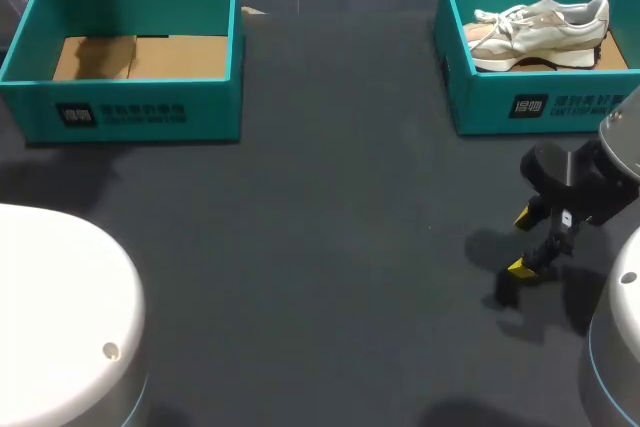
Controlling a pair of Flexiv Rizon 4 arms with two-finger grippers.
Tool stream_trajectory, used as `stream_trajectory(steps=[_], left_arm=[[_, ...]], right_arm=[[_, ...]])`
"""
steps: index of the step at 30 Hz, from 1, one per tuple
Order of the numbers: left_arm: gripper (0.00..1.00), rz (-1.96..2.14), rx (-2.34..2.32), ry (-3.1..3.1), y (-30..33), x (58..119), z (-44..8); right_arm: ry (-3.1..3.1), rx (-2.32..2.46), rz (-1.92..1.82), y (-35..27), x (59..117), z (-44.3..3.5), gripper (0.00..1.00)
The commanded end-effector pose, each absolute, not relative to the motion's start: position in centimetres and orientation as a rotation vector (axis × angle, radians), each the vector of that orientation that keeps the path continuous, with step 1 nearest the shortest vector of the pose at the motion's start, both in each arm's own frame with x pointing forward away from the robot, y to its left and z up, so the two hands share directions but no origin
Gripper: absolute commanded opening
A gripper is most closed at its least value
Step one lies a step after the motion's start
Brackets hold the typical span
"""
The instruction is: Take the shoe out of the shoebox, open the shoe tongue, remove and reinsert the insole, then place the shoe into the shoebox
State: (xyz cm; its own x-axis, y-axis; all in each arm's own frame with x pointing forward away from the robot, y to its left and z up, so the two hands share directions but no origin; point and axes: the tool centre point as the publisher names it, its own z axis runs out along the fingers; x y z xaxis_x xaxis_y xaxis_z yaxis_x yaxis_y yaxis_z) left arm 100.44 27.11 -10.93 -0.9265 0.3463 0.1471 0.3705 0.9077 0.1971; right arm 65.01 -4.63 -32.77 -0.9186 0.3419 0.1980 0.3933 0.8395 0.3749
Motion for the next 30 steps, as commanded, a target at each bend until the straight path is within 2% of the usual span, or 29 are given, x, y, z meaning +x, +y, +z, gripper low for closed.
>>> stream_trajectory(steps=[1, 4, 18, 30], left_arm=[[0.00, -0.399, -0.820, -2.970, 26.8, 98.4, -10.4], [0.00, -0.379, -1.031, -2.956, 27.6, 98.1, -10.1], [0.00, -0.379, -1.031, -2.956, 27.6, 98.1, -10.1], [0.00, -0.374, -1.766, -2.590, 30.0, 101.2, -9.7]], right_arm=[[-2.897, -0.583, -0.629, -4.7, 64.8, -32.7, 1.00], [-2.897, -0.583, -0.629, -4.7, 64.8, -32.7, 1.00], [-2.897, -0.583, -0.629, -4.7, 64.8, -32.7, 1.00], [-2.897, -0.583, -0.629, -4.7, 64.8, -32.7, 1.00]])
